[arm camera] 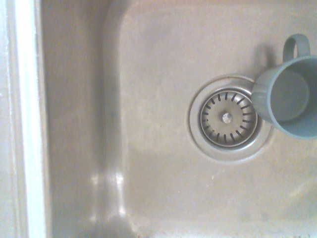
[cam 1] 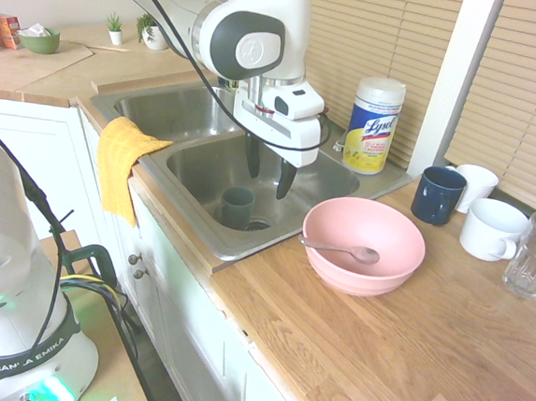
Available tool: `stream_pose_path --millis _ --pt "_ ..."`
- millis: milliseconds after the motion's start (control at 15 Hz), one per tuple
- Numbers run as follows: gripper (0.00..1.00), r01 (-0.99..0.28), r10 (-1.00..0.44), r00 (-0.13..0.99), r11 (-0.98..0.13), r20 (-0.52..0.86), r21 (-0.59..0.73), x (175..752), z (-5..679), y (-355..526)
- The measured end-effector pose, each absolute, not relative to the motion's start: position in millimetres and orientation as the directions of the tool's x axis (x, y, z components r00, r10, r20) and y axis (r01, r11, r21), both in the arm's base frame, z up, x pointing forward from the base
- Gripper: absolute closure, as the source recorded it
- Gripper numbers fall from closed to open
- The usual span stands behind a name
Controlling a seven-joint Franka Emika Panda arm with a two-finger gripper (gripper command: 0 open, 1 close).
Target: Put the spoon into the sink
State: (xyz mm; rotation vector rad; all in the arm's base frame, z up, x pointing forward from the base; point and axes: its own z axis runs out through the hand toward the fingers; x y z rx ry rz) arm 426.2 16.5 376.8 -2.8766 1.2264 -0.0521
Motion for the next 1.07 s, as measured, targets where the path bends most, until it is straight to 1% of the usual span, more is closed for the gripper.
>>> stream_pose_path --millis 200,333,733,867,1067 --pt "0.0 -0.731 -0.731 0.681 -0.682 0.029 -0.023 426.3 376.4 18.1" --pt "0.0 -0.735 -0.735 0.675 -0.678 0.063 -0.034 428.6 382.3 17.8" --pt "0.0 -0.751 -0.762 0.607 -0.643 0.224 -0.152 419.0 455.7 -8.0" --pt "0.0 -0.766 -0.779 0.582 -0.621 0.233 -0.163 416.5 462.5 -18.2" --pt "0.0 -0.81 -0.826 0.521 -0.558 0.216 -0.178 413.5 462.3 -50.4"
